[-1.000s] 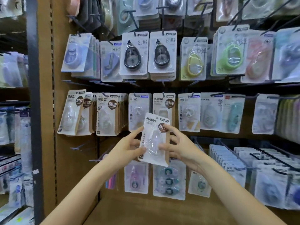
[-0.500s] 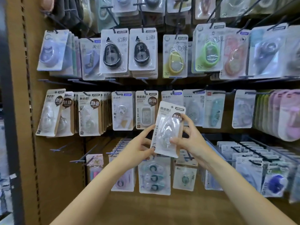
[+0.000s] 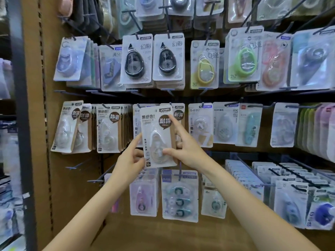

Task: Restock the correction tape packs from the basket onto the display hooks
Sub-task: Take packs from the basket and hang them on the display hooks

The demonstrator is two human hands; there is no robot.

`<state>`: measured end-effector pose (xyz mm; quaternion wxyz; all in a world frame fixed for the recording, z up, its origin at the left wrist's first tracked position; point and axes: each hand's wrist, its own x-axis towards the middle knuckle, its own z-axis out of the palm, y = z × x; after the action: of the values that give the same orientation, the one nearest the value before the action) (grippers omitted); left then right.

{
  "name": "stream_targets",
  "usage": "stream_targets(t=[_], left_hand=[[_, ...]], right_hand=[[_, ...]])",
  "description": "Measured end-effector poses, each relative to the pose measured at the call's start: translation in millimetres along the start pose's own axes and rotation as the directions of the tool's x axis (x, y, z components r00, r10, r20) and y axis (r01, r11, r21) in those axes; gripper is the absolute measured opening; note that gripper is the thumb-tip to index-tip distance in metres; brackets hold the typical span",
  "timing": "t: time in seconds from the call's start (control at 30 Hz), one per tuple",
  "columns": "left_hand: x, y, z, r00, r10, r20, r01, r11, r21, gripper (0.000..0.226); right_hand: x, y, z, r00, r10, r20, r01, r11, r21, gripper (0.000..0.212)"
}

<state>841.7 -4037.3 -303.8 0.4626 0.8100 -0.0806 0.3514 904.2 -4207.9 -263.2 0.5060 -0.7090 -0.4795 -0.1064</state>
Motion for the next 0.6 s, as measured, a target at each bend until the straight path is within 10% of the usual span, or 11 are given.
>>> stream_targets(t=[0.6], left_hand=[[-0.9, -3.0, 3.2, 0.990, 0.140, 0.028, -0.142, 0.986, 0.085, 0.079]], right_hand=[[3.1, 13.8, 7.4, 0.994, 0.038, -0.099, -0.030, 0.996, 0.085, 0.092]])
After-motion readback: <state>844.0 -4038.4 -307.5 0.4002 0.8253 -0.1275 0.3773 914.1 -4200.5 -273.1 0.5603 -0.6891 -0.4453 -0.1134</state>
